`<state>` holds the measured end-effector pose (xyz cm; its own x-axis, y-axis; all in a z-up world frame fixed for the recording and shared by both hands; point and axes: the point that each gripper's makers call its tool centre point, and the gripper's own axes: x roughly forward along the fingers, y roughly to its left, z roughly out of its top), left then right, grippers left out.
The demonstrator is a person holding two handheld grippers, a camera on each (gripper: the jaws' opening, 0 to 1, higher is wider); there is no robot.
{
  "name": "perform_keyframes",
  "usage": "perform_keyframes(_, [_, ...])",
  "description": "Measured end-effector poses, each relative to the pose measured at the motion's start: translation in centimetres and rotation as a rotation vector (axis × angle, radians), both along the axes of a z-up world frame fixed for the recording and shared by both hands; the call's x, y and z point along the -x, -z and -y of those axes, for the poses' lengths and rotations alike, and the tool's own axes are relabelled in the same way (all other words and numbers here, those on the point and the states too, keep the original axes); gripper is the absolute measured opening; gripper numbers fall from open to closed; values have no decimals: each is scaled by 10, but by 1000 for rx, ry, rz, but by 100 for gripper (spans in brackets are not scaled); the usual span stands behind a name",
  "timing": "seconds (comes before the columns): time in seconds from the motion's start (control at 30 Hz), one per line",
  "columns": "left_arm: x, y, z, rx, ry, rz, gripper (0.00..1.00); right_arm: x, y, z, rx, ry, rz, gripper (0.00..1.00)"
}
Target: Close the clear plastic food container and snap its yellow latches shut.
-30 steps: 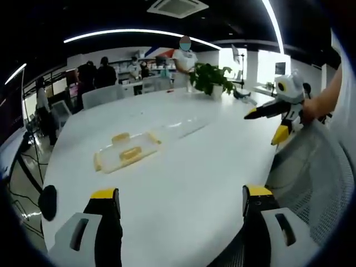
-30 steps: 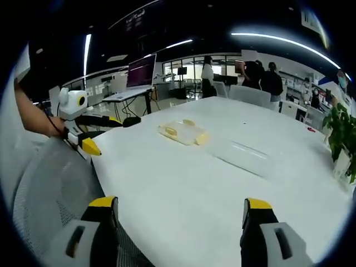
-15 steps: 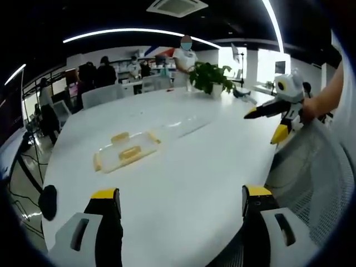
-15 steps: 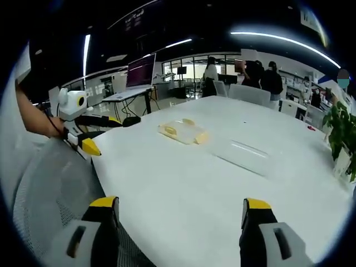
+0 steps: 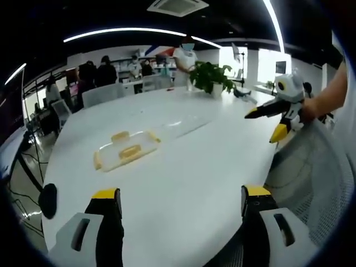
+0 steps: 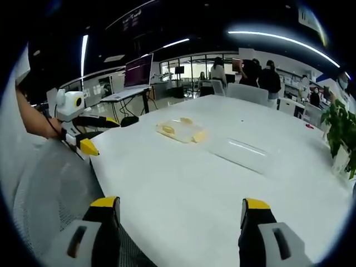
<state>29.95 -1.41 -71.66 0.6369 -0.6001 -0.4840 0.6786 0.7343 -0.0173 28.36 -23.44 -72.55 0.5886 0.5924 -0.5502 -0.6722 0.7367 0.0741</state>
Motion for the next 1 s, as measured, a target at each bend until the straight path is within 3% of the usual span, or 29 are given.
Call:
perform_keyframes(0.53, [-5, -7, -4, 12, -28, 26, 87, 0, 2, -1, 18, -15, -3, 89])
perform_keyframes(0.67, [-6, -9, -6, -15, -35, 40, 85, -2, -7, -1, 26, -15, 39, 87])
perform_keyframes(1.0, [-4, -9, -2, -20, -15, 35, 85, -3, -6, -2, 40, -32, 39, 87])
